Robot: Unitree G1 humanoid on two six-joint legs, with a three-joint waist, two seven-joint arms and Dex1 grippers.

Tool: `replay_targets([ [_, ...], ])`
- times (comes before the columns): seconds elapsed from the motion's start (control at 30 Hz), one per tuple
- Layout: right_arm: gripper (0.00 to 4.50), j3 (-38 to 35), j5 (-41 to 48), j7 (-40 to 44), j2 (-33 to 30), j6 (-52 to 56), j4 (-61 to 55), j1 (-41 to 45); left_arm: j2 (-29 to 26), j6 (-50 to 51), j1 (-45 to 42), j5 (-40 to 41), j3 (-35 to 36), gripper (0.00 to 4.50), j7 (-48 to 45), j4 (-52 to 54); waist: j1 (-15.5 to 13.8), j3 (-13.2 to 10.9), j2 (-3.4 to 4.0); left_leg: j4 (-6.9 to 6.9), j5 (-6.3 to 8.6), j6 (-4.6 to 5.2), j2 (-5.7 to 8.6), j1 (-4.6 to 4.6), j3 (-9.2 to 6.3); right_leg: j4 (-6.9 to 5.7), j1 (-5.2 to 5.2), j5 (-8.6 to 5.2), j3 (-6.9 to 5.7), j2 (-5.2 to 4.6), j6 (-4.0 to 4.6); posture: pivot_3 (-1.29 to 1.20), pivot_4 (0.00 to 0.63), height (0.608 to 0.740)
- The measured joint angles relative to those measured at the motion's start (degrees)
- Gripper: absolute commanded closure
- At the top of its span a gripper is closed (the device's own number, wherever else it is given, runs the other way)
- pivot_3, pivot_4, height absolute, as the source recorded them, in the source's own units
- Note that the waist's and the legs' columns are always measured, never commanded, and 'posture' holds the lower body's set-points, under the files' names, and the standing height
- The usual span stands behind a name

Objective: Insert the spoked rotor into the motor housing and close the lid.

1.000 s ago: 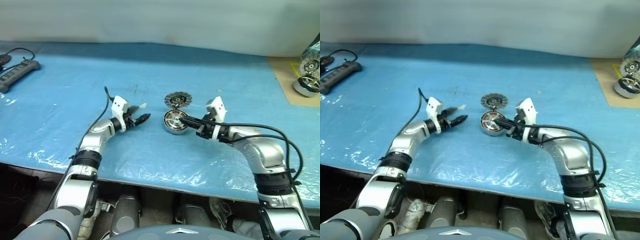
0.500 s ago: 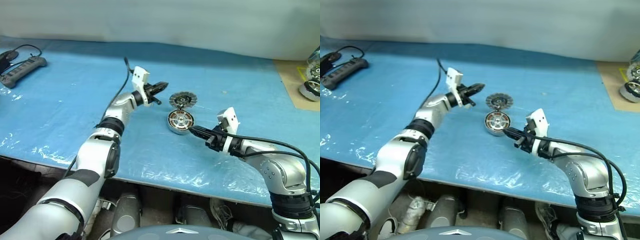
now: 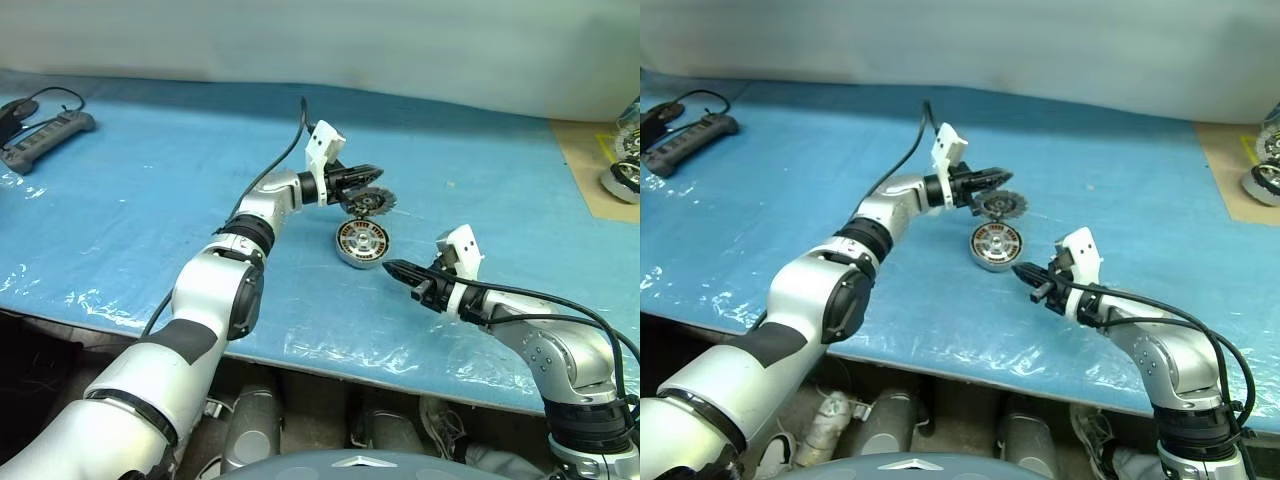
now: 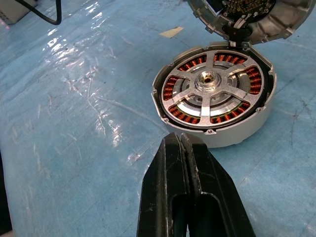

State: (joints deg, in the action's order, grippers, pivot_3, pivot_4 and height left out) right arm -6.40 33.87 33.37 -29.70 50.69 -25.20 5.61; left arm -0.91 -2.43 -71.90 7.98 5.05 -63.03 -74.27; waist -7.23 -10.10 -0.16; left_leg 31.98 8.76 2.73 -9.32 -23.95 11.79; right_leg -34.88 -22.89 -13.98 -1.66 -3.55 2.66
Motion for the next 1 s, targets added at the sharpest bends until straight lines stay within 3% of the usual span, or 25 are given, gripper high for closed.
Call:
replay_targets([
  [0.4,4.50,-3.4,1.4,-0.7,-2.0,0.0,-1.8,-2.4,0.0,-2.3,3.1,-7.2,-8.0,4.48,-16.1,0.7,-0.3,0.0,0.02,0.11,0.05,0.07,0.00,0.00,-0.01,0.01,0.07,-0.01,-0.03,-0.04,0.01,0.00,0.150,0.740],
  [0.67,4.50,-4.2,1.8,1.2,-6.1,-0.6,-3.2,-3.8,-0.2,-9.1,7.7,-12.1,-12.2,4.48,-14.1,0.9,-0.2,0.0,0.04,0.17,0.06,0.10,-0.01,0.00,-0.03,0.01,0.12,0.00,-0.06,-0.04,0.00,0.00,0.150,0.740],
  [1.0,4.50,-0.7,-0.2,0.6,-5.0,-2.5,0.2,3.2,-3.3,-11.0,10.9,-11.4,-12.0,4.48,-17.9,3.8,0.0,0.0,0.07,0.10,0.06,0.07,-0.02,0.46,-0.04,0.09,0.58,-0.02,-0.06,-0.04,0.03,0.00,0.150,0.740],
])
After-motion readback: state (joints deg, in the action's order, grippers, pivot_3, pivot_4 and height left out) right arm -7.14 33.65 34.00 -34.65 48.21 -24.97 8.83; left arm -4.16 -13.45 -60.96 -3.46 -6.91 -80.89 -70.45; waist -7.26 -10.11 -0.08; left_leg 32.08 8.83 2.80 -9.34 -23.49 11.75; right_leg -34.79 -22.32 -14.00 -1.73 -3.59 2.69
